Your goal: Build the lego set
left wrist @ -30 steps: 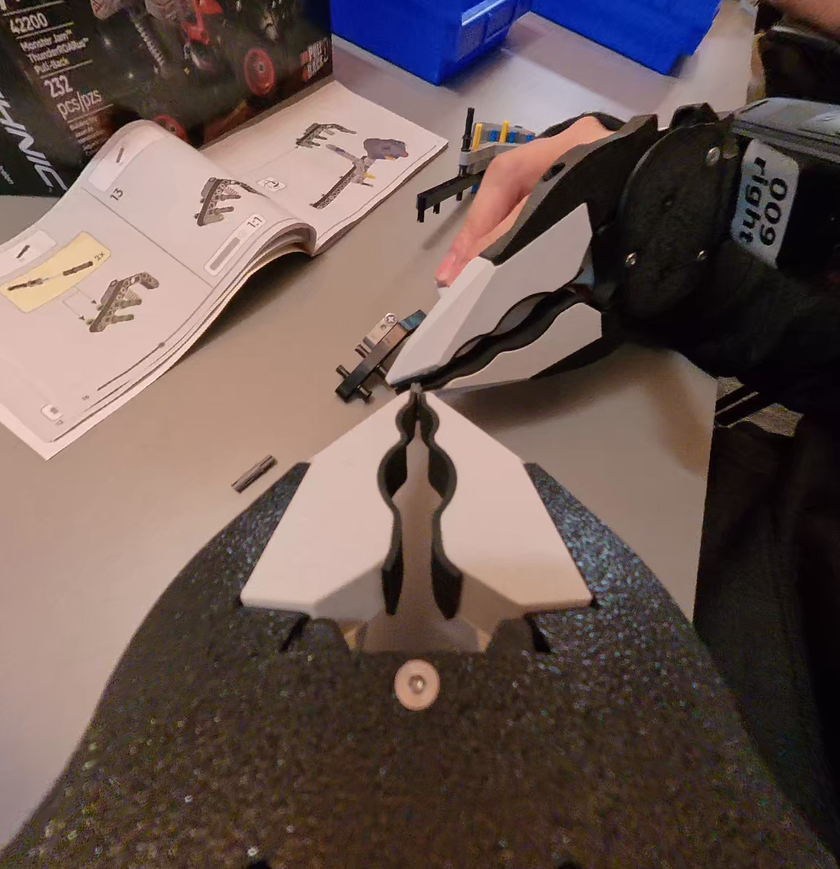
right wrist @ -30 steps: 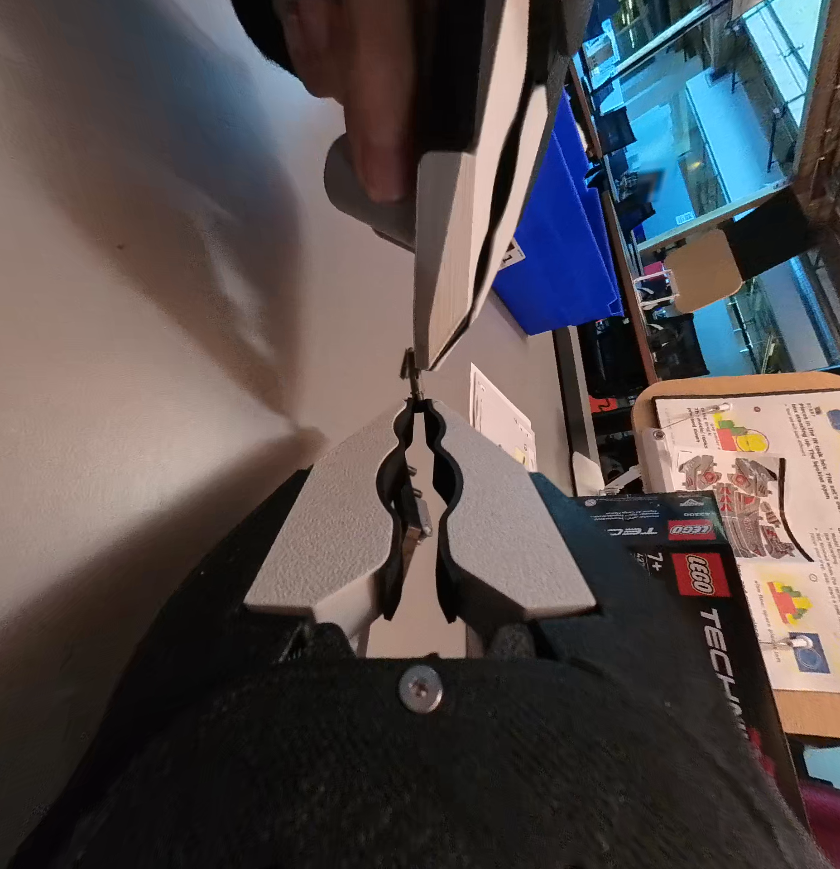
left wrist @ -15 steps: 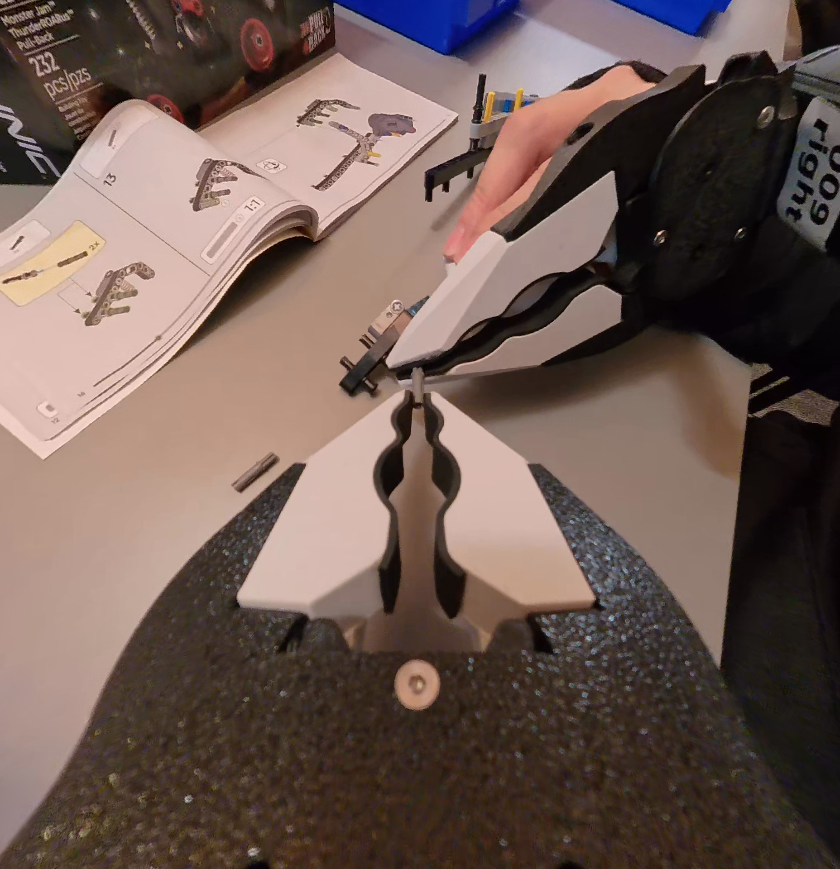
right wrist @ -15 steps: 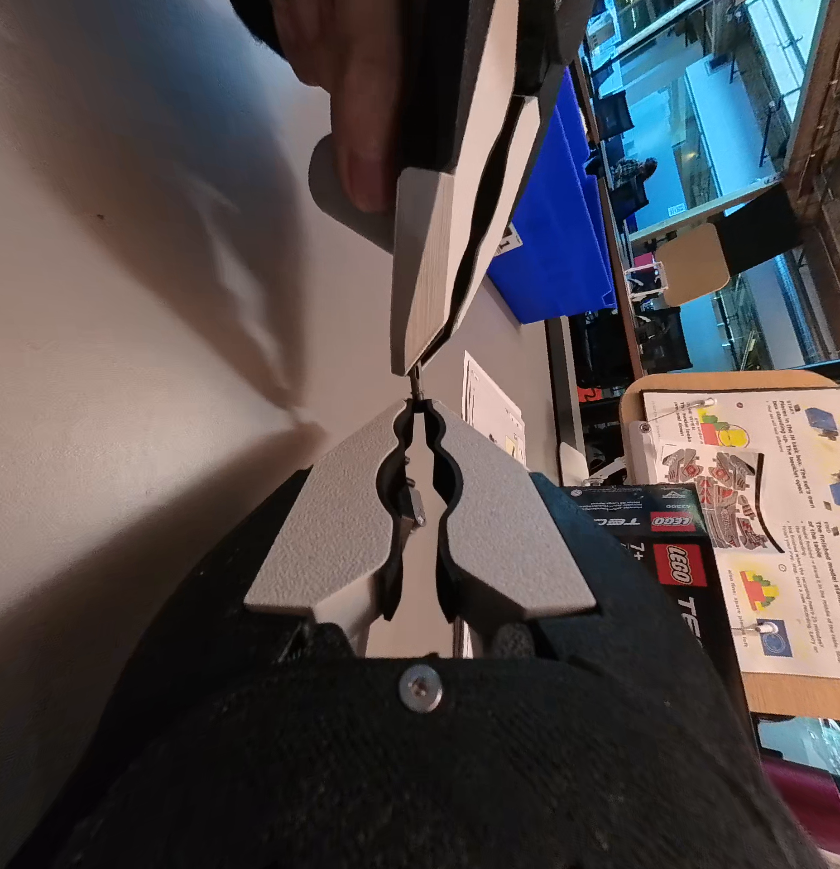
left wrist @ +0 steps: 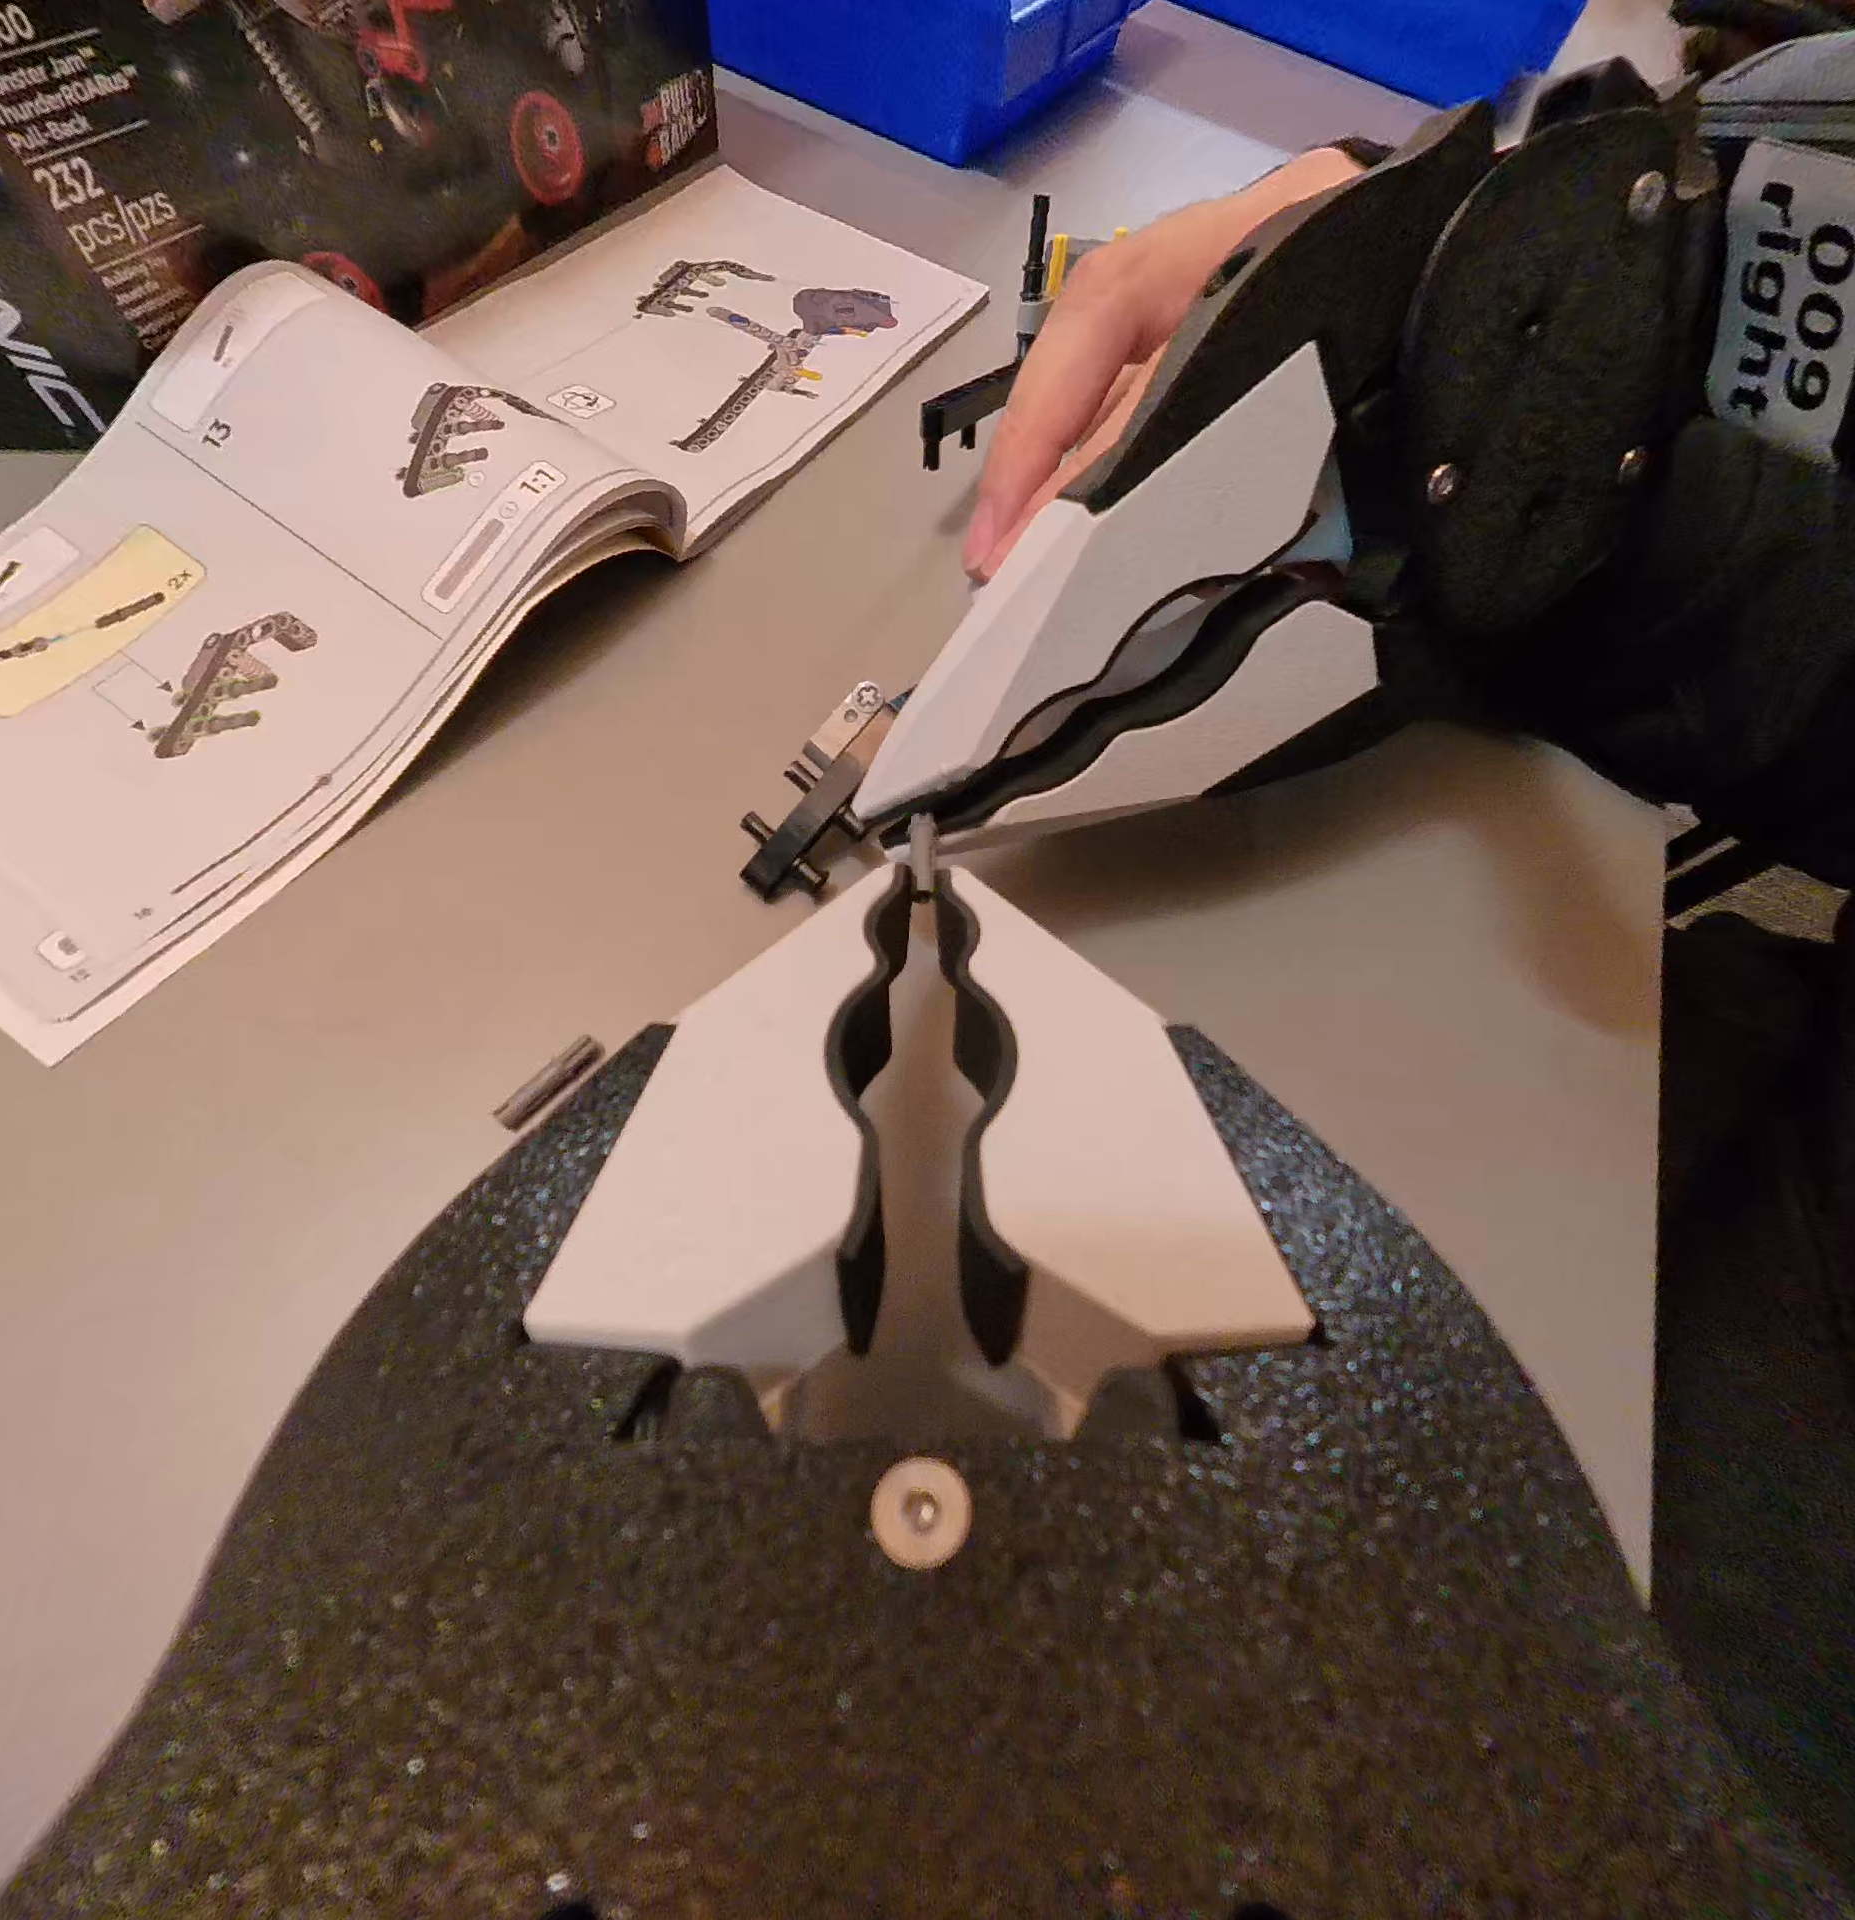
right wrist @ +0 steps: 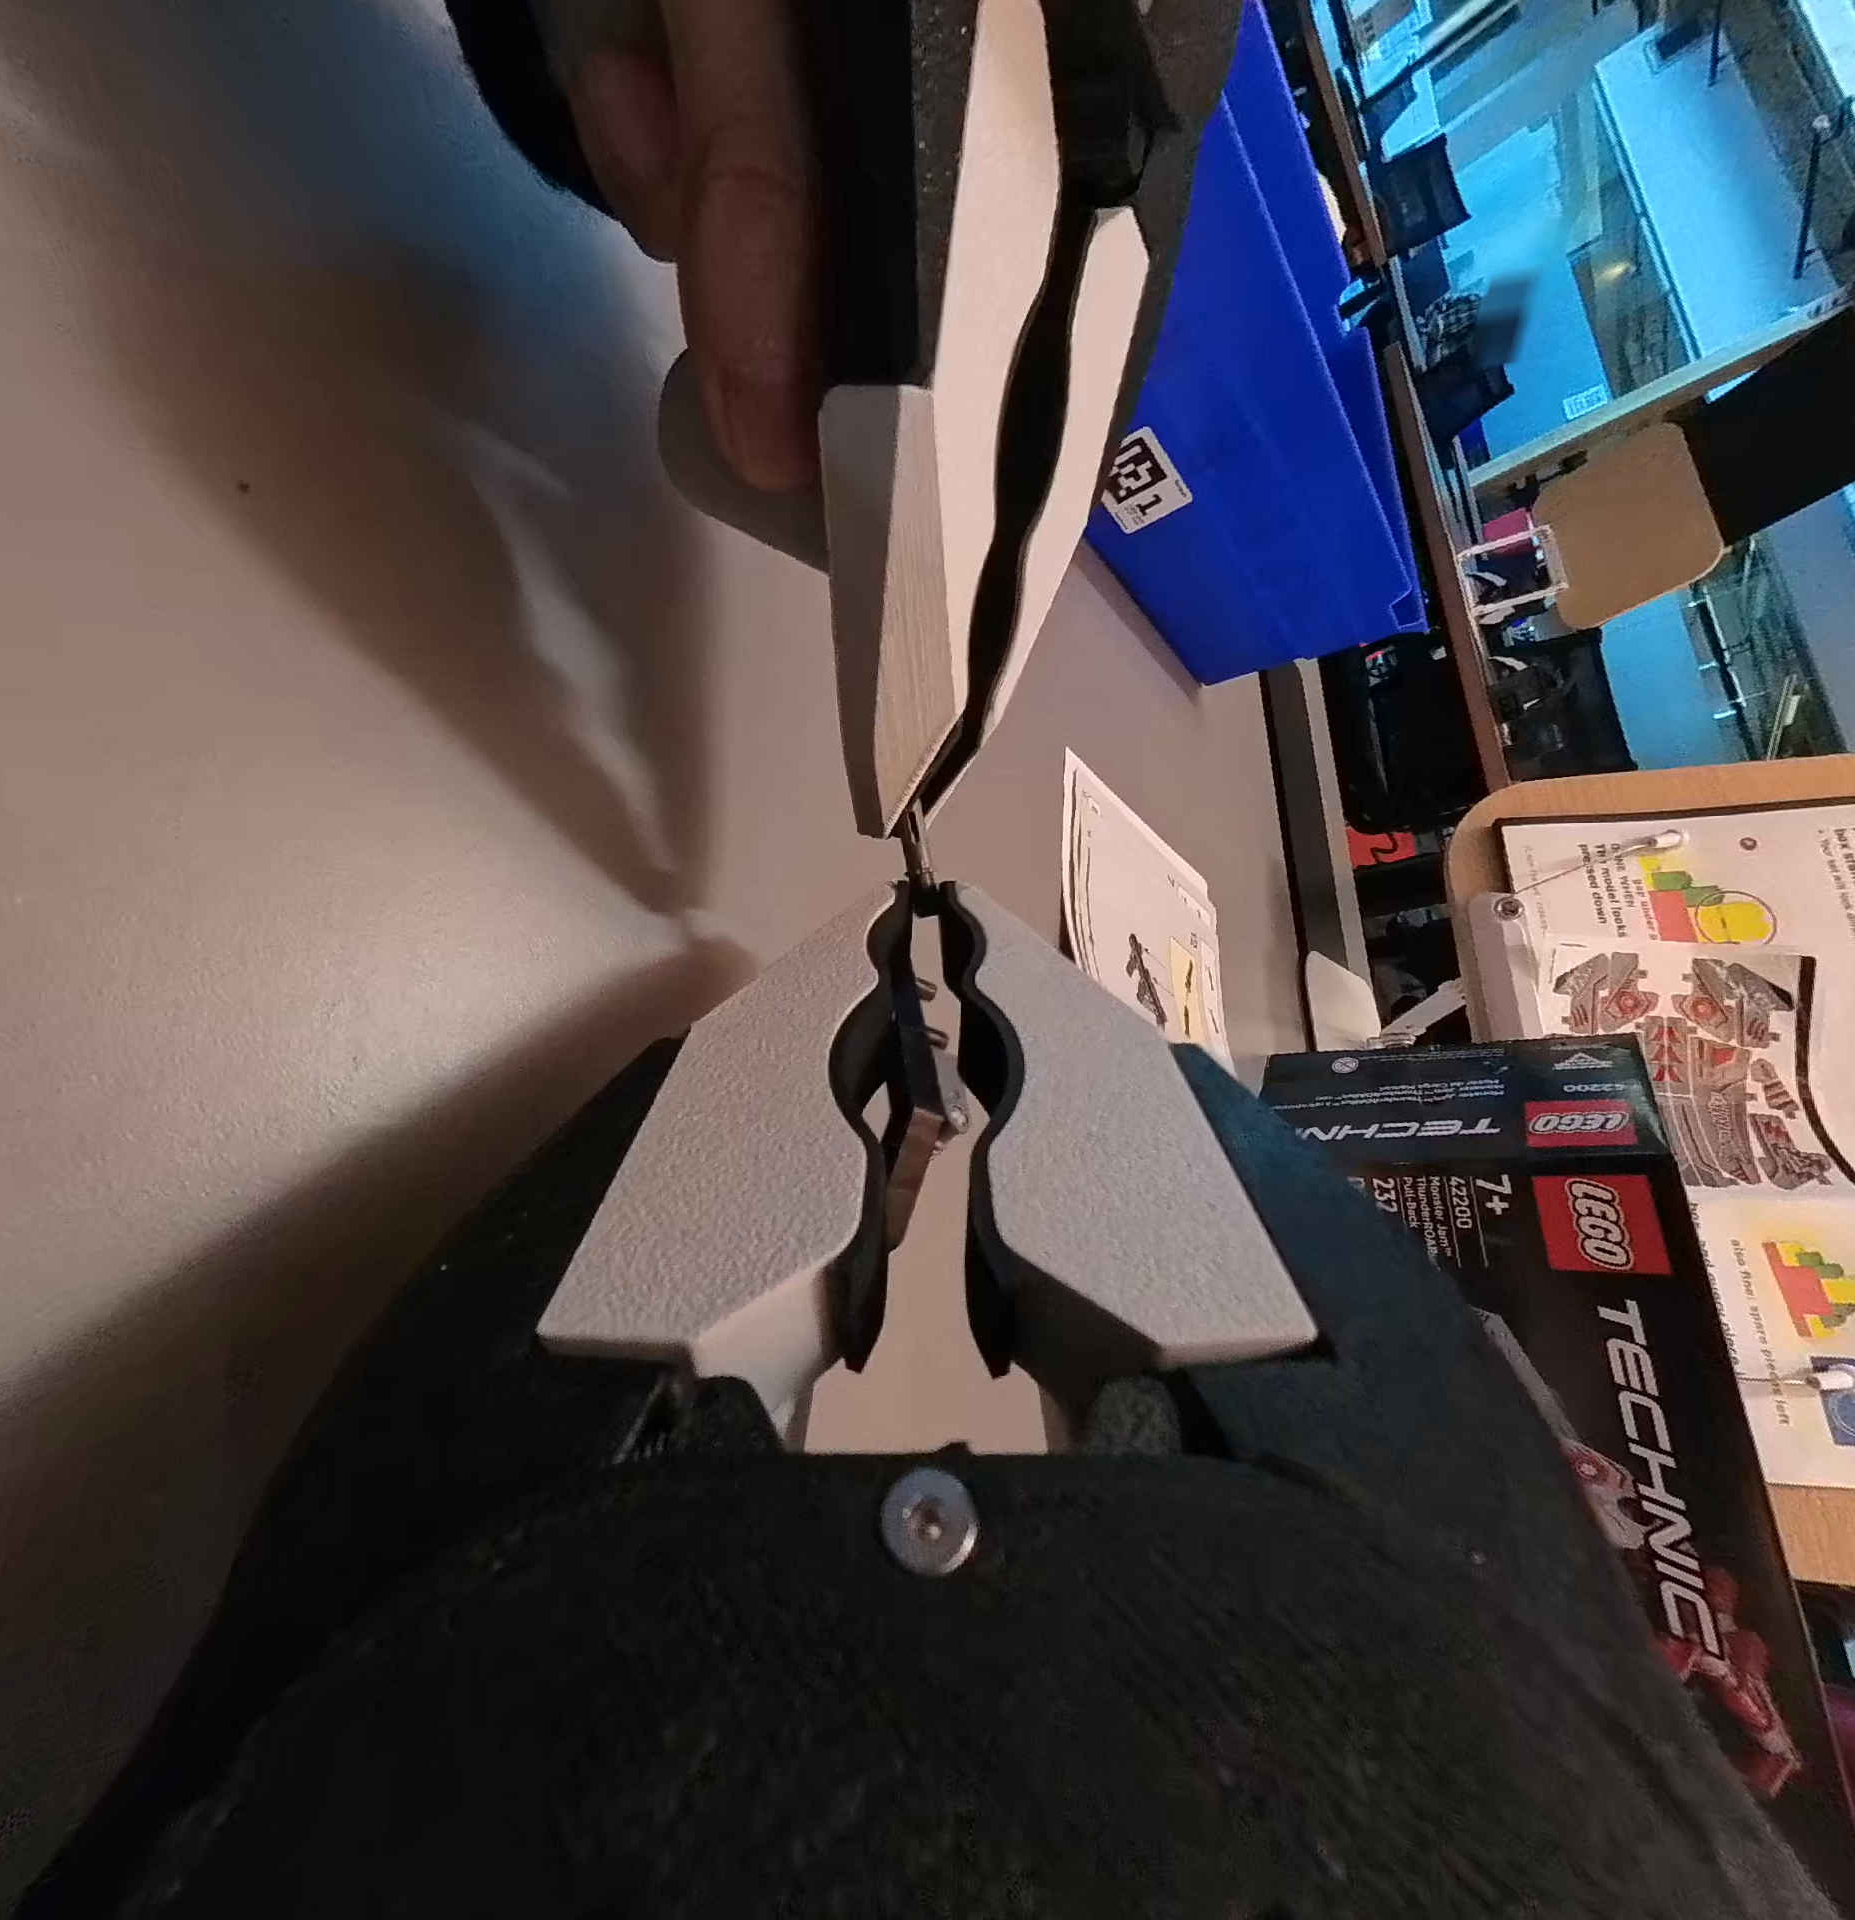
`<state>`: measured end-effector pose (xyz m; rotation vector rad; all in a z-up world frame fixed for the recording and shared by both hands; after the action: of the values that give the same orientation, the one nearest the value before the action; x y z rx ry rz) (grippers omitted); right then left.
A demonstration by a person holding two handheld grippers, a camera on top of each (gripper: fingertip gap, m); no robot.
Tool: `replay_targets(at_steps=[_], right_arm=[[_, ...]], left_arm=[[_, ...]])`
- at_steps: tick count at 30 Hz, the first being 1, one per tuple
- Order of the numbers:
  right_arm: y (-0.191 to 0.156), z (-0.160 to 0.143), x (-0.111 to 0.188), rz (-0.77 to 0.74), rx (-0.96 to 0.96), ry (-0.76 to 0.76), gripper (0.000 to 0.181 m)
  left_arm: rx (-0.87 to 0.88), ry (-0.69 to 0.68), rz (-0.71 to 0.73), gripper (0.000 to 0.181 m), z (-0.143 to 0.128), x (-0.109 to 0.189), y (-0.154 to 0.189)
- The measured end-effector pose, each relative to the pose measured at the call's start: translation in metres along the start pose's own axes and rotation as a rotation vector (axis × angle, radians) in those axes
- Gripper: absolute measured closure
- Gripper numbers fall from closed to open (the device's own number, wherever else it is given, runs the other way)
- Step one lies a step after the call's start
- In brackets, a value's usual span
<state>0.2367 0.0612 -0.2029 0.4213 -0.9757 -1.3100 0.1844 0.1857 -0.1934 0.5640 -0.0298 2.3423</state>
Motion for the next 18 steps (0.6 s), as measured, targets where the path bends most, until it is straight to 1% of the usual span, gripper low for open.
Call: replay_targets(at_steps=[7,10,12,15,18], right_arm=[[0.002,0.000,0.001,-0.015,0.009,0.000,0.180],[0.003,0.000,0.002,-0.031,0.001,0.014,0.180],[0.004,0.000,0.003,-0.012,-0.043,0.033,0.180],[0.008,0.000,0.006,-0.034,-0.104,0.068,0.180],[0.012,-0.001,0.008,-0.057,-0.163,0.093,0.180]], left_arm=[[-0.006,0.048,-0.010,0.178,0.001,0.001,-0.001],[-0.014,0.047,-0.029,0.170,0.000,0.000,-0.001],[-0.049,0.034,-0.025,0.165,0.000,0.000,0.000],[-0.109,0.015,-0.002,0.164,0.001,0.000,0.002],[-0.116,0.034,0.016,0.165,0.002,0.000,0.001]])
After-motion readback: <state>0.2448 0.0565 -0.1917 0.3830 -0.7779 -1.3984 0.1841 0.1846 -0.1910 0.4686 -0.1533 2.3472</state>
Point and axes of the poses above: each gripper's, where its closed fingertips meet, x back along the fingers, z out of its top, y = z × x across the jaws, the point moved 9 cm from there along x, back along the fingers, and after that the axes turned 7 degrees about y, right-handed, at the moved point
